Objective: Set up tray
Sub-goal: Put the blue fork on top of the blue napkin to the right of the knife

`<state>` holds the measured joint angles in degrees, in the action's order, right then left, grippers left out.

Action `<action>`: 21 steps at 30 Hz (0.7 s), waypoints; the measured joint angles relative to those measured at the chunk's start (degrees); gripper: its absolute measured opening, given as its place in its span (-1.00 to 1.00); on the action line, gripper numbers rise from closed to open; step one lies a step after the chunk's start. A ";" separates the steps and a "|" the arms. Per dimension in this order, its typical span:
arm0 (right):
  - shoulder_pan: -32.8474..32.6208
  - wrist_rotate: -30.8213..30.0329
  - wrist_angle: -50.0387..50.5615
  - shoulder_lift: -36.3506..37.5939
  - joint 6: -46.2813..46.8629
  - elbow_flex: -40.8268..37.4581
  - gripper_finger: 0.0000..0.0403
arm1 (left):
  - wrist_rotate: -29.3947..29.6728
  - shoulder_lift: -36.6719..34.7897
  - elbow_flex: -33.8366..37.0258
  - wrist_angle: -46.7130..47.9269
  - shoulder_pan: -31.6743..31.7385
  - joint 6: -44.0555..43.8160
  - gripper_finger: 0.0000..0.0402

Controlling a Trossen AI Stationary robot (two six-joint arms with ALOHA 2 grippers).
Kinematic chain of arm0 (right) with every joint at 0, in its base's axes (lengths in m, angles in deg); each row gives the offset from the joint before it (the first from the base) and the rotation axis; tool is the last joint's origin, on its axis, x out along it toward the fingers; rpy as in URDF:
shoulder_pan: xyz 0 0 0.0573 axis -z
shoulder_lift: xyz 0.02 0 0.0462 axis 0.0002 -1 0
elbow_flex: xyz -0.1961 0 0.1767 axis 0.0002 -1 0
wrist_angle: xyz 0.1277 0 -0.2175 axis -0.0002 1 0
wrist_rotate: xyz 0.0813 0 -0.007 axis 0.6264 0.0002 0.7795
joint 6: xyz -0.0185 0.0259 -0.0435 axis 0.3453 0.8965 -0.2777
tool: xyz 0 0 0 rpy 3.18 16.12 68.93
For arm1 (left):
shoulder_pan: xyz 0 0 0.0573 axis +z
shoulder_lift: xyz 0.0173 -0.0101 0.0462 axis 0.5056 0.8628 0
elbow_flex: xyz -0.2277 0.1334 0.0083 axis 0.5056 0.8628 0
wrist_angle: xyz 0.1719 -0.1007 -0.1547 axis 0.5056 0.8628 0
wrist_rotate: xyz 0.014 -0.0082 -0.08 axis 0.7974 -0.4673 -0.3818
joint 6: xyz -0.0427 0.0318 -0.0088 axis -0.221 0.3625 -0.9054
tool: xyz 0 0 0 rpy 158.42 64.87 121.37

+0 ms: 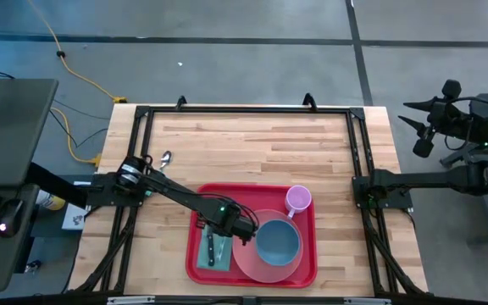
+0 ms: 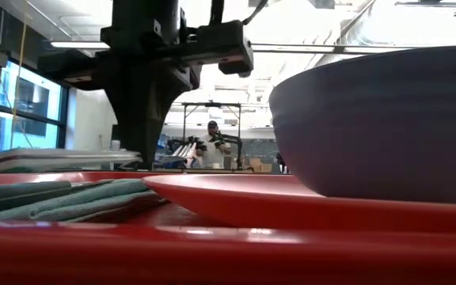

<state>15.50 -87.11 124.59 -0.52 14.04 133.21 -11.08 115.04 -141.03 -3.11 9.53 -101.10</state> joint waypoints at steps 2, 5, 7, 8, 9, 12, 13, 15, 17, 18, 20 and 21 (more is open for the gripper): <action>0.00 0.00 0.00 0.00 0.00 0.00 -0.32 | 0.00 0.16 -0.01 0.37 0.00 0.00 -0.91; 0.00 0.00 0.00 0.00 0.00 0.00 -0.32 | -0.13 0.54 0.04 0.33 0.00 0.00 -0.91; 0.02 0.00 0.00 0.00 0.00 0.00 -0.32 | -0.26 0.54 0.03 0.11 0.00 -0.01 -0.91; 0.00 0.02 0.00 0.00 0.00 0.00 -0.32 | -0.38 0.54 0.04 0.12 -0.02 0.00 -0.91; 0.00 0.02 0.00 0.00 0.00 0.00 -0.32 | -0.39 0.54 0.04 0.20 -0.04 0.00 -0.91; 0.00 0.02 -0.01 0.00 0.00 0.00 -0.32 | -0.50 0.54 0.01 0.20 -0.04 -0.02 -0.91; 0.01 0.01 0.00 0.00 -0.02 0.00 -0.32 | -0.98 0.54 0.01 0.22 -0.04 -0.02 -0.91; 0.02 0.02 0.00 0.00 -0.02 0.00 -0.32 | -1.56 0.54 0.04 0.10 -0.15 -0.15 -0.91; 0.00 0.00 0.00 0.00 -0.02 0.00 -0.32 | -1.65 0.54 0.03 -0.02 -0.17 -0.17 -0.91; 0.00 0.02 -0.01 0.00 -0.02 0.00 -0.32 | -1.66 0.54 0.04 -0.05 -0.17 -0.17 -0.91; 0.00 0.01 0.00 0.00 -0.05 0.00 -0.32 | -1.63 0.54 0.04 -0.13 -0.17 -0.17 -0.91; 0.02 0.02 0.00 0.00 -0.18 0.00 -0.32 | -1.63 0.54 0.04 0.03 -0.17 -0.17 -0.91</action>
<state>15.52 -87.09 124.59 -0.52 13.86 133.21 -12.71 115.58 -140.99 -3.08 9.35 -101.28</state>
